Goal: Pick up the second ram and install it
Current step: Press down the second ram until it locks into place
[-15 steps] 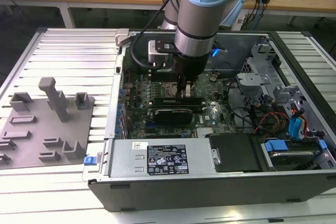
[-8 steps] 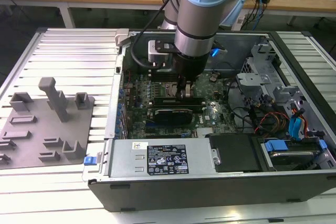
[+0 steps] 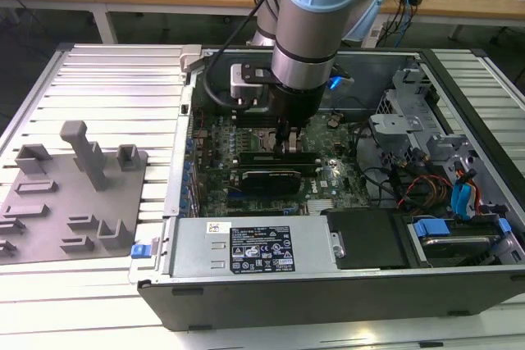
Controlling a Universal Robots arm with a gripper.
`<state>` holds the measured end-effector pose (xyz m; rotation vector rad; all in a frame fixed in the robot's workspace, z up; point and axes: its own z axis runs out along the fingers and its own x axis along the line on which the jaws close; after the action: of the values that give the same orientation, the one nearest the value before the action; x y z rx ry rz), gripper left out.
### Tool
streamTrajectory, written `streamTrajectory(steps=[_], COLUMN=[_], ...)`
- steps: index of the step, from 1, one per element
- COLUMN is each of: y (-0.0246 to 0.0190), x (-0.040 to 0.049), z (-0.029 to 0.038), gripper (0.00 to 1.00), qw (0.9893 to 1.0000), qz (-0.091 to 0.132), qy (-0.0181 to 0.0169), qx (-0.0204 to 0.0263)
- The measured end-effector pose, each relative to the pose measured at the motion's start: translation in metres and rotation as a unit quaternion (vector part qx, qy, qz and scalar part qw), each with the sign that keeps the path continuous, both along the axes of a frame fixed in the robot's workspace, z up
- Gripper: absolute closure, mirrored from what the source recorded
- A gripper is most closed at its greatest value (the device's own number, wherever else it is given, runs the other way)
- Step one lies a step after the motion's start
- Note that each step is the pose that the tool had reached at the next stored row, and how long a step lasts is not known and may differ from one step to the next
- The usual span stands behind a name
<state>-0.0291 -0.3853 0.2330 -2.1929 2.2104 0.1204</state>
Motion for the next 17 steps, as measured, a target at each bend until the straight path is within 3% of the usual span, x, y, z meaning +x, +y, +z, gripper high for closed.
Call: streamTrajectory(steps=[10, 13, 17], y=[-0.0001, 0.0000, -0.0001], x=[0.0016, 0.0017, 0.0019], z=[-0.0032, -0.0011, -0.0011], gripper=[0.87, 0.87, 0.87], qw=[1.0000, 1.0000, 1.0000], qz=[0.009, 0.009, 0.008], qy=[0.0000, 0.0000, 0.0002], qx=[0.0000, 0.0002, 0.0030])
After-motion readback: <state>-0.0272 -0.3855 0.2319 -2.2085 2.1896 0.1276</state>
